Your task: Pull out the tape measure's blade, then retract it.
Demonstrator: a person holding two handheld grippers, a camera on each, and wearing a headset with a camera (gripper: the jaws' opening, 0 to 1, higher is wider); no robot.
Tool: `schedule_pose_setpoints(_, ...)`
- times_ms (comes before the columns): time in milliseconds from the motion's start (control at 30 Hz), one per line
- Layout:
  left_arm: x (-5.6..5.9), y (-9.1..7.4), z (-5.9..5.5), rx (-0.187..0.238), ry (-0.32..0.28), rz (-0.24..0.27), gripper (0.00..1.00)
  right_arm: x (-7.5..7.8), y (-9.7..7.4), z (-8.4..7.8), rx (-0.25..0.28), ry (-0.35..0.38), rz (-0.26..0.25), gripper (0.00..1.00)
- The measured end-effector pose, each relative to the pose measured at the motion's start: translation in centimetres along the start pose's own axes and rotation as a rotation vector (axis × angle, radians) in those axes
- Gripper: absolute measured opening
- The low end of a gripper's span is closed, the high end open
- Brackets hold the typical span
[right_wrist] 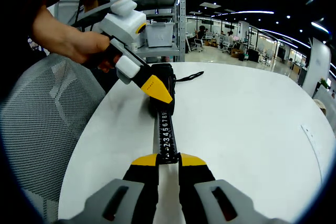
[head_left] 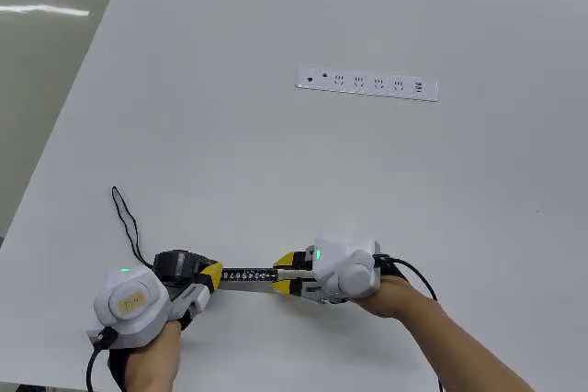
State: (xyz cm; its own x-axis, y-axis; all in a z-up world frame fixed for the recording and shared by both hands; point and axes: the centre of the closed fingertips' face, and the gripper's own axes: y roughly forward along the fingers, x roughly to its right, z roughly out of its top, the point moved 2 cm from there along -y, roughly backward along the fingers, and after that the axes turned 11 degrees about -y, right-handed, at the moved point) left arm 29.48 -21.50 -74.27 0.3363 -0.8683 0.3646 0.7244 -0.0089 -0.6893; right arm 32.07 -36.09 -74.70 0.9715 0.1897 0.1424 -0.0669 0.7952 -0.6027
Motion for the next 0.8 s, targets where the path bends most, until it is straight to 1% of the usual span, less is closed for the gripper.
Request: schedule_pose_setpoints(800, 0.0, -0.1, 0.1, -0.004, -0.003, -0.003, 0.60, 0.1, 1.1, 0.6, 0.009, -0.001, 0.009, 0.11)
